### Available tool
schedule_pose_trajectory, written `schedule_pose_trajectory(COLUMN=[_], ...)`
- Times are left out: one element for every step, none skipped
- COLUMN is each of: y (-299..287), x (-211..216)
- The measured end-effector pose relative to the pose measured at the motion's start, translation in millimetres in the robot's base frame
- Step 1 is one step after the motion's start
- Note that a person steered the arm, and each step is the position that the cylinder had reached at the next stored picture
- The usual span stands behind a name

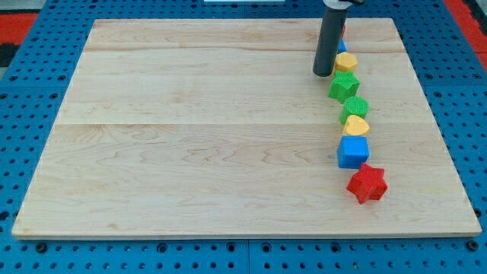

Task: Move your arm towards the red circle

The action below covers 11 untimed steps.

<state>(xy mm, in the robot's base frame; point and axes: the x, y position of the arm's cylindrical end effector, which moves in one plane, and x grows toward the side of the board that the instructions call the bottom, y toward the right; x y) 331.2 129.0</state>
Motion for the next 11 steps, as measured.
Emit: schedule_pose_trajectory(y=[-12, -53, -61, -60, -44, -30, -27, -26, 9, 50, 72], x=[-2, -17, -41, -80, -117, -139, -140, -140, -139, -140, -126])
